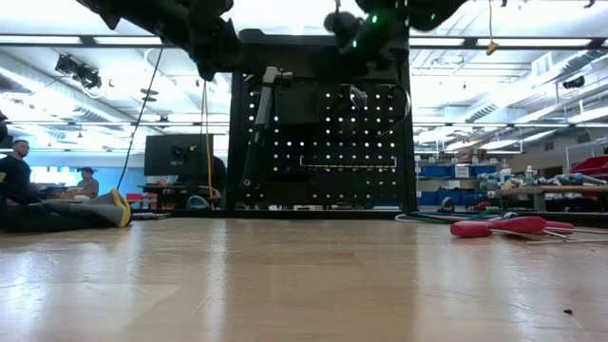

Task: Hang tools onto peg board
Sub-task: Hang the safety goggles on the peg board

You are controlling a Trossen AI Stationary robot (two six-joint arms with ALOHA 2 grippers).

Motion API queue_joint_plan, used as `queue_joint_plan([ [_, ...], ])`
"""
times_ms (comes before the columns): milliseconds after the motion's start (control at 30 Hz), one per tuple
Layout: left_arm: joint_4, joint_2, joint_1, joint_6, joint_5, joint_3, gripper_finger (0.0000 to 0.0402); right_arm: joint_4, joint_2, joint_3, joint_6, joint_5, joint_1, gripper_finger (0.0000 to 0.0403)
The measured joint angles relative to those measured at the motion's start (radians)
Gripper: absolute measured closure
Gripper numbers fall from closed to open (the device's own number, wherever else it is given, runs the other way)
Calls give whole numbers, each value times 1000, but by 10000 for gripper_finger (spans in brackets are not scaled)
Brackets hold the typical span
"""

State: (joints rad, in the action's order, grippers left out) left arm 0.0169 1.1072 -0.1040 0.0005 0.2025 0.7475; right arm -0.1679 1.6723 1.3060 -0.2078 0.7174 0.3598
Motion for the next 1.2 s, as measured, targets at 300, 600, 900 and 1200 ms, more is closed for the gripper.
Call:
queue_joint_plan([
  [300, -29, 0, -1, 44, 101, 0, 375, -128, 84, 1, -432, -49, 81, 387],
  [600, -29, 0, -2, 44, 129, 0, 395, -145, 213, 118, -798, -51, 140, 394],
  [900, -35, 0, -7, 18, 141, 0, 398, -135, 299, 180, -921, 28, 164, 395],
  [1200, -38, 0, -7, 15, 140, 0, 398, -101, 286, 181, -916, 111, 169, 395],
])
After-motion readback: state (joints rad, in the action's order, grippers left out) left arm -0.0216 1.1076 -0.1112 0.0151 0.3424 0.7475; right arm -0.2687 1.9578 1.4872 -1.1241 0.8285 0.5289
